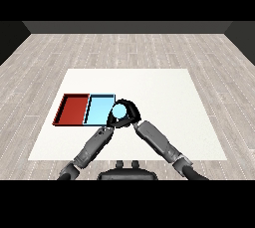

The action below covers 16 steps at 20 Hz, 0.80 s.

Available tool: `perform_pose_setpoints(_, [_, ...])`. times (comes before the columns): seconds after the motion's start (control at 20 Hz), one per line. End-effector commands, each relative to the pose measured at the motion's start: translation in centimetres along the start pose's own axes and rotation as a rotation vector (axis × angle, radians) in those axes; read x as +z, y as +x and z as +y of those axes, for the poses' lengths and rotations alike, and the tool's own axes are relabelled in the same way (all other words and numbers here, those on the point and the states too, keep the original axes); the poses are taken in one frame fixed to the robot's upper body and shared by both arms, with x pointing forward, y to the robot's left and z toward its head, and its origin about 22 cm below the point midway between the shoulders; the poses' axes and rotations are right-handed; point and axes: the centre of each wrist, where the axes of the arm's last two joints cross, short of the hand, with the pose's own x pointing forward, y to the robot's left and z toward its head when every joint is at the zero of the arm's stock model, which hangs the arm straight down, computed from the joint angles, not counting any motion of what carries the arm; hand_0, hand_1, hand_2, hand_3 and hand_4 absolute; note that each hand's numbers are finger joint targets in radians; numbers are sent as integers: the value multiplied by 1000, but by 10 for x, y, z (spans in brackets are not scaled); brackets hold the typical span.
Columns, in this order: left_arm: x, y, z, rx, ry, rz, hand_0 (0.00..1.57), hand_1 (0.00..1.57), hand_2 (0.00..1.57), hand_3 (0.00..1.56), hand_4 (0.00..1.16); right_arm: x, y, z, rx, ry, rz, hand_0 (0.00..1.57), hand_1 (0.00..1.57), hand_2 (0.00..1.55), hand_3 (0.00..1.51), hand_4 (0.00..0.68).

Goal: Pick the blue can and put it in the blue box

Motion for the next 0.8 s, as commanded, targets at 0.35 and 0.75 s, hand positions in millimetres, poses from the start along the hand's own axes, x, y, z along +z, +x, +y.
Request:
perform_pose_setpoints(0.35, [-5, 2, -14, 39, -20, 43, 1571, 1571, 1516, 1448, 1097, 5, 1, -2, -57, -21, 29, 0, 0, 0, 0, 0])
perform_pose_setpoints(0.75, [-8, -10, -5, -3, 14, 31, 1571, 1571, 1571, 1498, 1137, -5, 13, -20, -67, -52, 27, 0, 0, 0, 0, 0])
